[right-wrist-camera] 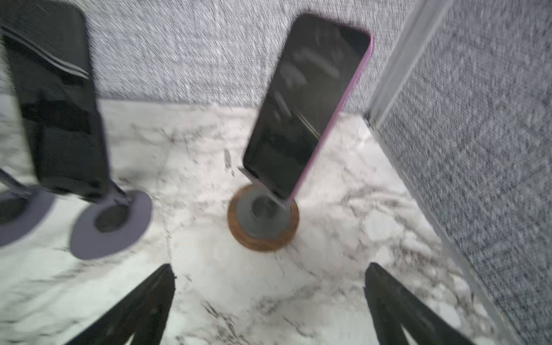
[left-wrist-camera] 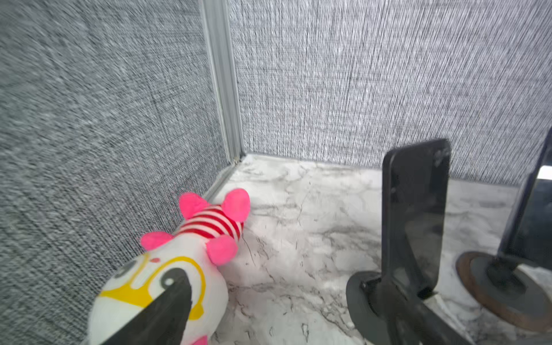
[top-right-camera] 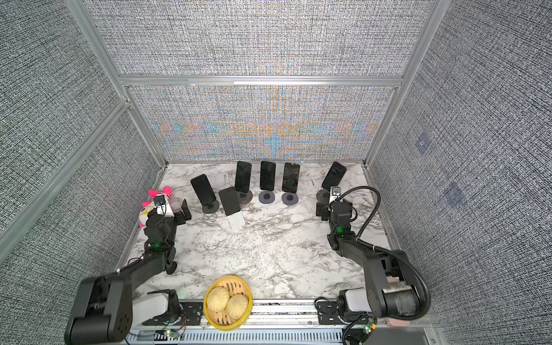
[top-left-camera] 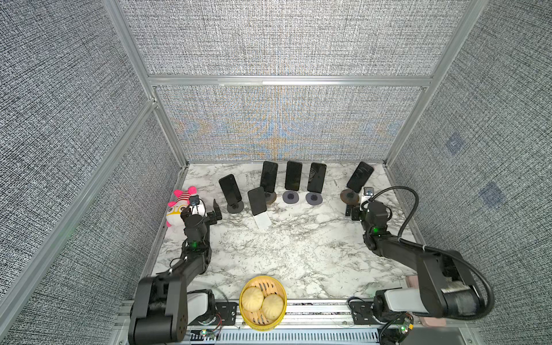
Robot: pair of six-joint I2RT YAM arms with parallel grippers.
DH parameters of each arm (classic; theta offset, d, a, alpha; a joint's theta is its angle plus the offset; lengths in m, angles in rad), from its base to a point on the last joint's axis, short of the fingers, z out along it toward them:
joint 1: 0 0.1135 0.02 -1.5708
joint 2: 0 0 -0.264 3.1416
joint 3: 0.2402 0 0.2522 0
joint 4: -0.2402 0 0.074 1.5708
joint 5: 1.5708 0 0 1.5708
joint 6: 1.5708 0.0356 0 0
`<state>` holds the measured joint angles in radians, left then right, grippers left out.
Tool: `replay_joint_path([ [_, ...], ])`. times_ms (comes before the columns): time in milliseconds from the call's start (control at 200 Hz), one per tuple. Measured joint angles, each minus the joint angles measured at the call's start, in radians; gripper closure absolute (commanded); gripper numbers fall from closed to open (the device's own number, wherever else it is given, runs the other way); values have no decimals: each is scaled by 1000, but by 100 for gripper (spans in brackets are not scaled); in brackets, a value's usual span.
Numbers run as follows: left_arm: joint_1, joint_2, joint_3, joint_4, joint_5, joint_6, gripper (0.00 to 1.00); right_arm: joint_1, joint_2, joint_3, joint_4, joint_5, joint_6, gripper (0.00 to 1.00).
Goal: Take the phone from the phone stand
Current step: 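Raise both arms from rest toward the row of phone stands, then reach the right gripper to the grey phone on the white stand and grasp it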
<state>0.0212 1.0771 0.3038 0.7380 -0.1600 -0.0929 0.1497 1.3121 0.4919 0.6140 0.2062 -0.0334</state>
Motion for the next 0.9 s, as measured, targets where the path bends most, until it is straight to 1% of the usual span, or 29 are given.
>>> replay_joint_path([
  [60, -1, -133, 34, -117, -23, -43, 2, 48, -62, 30, -89, 10, 2, 2],
  [120, -2, -249, 85, -259, -40, -104, 3, 124, -108, 72, -187, 33, 9, 2],
  [205, -3, -334, 201, -496, -61, -194, 3, 247, -121, 153, -315, 55, 23, 1],
  [315, -10, -325, 391, -759, -41, -257, 3, 390, -72, 269, -439, 74, 54, 1],
  [370, -15, -298, 482, -873, -14, -259, 3, 457, -27, 325, -488, 74, 66, 1],
  [460, -19, -245, 603, -1011, 38, -251, 2, 563, 66, 414, -530, 74, 84, 1],
  [565, -19, -182, 690, -1111, 84, -211, 2, 666, 187, 505, -536, 69, 87, 1],
  [645, -19, -120, 728, -1151, 127, -173, 1, 715, 264, 560, -518, 58, 92, 1],
  [765, -11, -43, 721, -1165, 196, -151, 2, 760, 351, 597, -451, 53, 107, 1],
  [895, 16, -31, 686, -1147, 246, -162, 2, 785, 434, 638, -375, 32, 134, 1],
])
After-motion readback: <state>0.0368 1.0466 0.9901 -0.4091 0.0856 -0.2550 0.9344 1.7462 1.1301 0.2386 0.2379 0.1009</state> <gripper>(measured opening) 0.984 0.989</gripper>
